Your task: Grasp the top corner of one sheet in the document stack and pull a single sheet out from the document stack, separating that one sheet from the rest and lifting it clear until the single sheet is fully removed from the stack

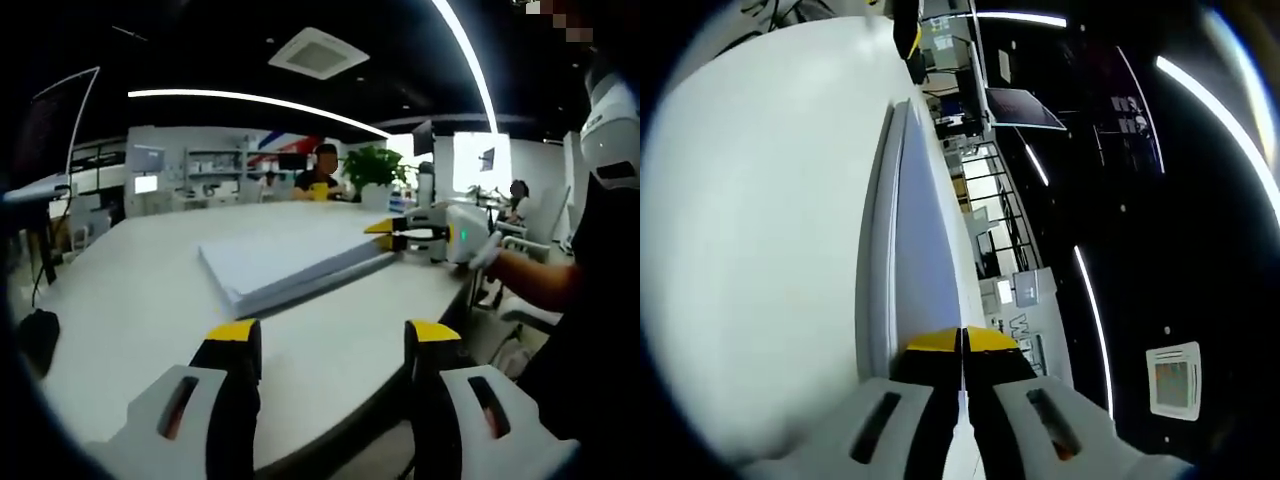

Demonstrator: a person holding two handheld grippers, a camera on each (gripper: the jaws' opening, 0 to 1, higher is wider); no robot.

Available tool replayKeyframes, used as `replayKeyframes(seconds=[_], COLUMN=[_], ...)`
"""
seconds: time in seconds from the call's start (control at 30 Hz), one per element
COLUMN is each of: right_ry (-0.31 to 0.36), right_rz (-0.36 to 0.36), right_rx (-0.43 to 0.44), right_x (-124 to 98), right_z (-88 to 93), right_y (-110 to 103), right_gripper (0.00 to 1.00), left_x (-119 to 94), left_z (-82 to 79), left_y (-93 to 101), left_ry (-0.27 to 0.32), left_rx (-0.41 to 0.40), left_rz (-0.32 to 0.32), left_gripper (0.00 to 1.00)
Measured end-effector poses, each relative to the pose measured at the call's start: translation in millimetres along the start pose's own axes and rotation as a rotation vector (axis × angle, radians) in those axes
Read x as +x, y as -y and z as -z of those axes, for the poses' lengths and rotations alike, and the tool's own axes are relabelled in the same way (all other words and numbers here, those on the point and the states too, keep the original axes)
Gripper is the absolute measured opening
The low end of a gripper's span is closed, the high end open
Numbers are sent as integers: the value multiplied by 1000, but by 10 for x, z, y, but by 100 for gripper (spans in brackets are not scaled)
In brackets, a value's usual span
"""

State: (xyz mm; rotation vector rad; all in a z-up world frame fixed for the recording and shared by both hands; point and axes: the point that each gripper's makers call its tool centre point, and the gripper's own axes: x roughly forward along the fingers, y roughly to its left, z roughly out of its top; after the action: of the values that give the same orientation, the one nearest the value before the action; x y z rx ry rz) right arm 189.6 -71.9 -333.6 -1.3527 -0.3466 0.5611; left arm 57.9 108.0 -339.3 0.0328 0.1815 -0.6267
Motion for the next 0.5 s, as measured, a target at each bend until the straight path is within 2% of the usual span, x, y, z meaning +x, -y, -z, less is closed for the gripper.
replayKeyframes(seconds=[0.5], right_ry=[-1], right_rz=[-1], right_rx=[-2], right_x=[5], right_z=[-19], right_y=[18], right_gripper=[2], left_x=[68], left_z=[-59], left_y=[8], left_ry=[8], left_rx=[2], left_rz=[17], left_gripper=[56])
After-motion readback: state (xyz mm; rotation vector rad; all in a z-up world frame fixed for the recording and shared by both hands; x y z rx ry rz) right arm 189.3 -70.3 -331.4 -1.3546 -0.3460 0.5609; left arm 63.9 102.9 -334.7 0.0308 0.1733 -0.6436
